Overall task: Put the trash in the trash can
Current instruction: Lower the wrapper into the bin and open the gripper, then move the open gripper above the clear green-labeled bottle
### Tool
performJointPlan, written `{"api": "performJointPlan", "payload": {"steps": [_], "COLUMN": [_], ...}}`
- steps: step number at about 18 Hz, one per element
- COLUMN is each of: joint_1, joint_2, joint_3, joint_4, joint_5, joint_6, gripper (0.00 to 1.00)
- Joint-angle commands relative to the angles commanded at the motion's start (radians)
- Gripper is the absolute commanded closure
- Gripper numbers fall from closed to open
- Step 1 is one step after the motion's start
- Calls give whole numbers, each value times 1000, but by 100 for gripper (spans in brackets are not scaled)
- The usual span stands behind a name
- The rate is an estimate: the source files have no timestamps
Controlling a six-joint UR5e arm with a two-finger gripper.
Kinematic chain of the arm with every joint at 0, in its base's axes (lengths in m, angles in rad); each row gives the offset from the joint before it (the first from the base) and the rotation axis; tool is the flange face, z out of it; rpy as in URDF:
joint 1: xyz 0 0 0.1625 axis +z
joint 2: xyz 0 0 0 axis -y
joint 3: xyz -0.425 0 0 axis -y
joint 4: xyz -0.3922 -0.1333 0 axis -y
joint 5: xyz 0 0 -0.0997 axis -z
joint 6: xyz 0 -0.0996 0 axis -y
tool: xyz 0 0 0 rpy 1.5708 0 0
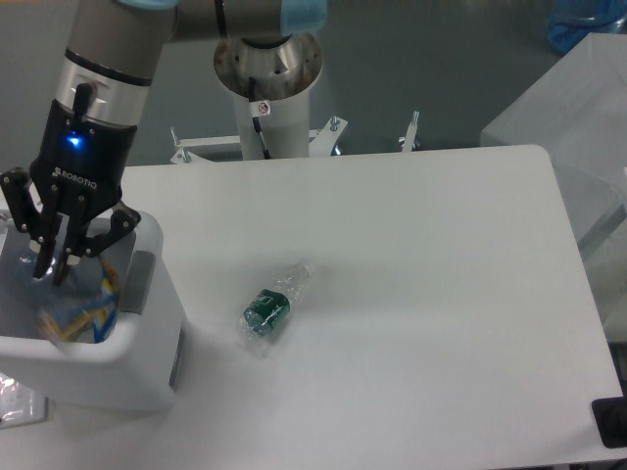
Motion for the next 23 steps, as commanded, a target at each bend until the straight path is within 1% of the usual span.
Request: {"api": "performJointPlan", "payload": {"steps": [4, 7, 8, 10, 12, 14, 16, 17, 18, 20, 21, 23], "joint_1": [0, 14, 43, 128, 184, 248, 294, 313, 333, 350, 350, 348], "joint_2": [23, 25, 26, 28, 28, 20, -12, -20, -24, -38, -44, -48], "joint_3": [-3, -15, -23, -29, -52, -90, -95, -95, -95, -104, -119, -171], "joint_4": [0, -2, -5, -12, -9, 3, 14, 14, 14, 12, 12, 11], "joint_5": [2, 3, 9, 81, 167, 175, 175, 175, 173, 178, 184, 239], "joint_6": [-2, -3, -6, -12, -2, 6, 52, 67, 87, 126, 161, 315], "gripper": [25, 25, 23, 16, 16, 16, 15, 9, 0, 0, 0, 0]}}
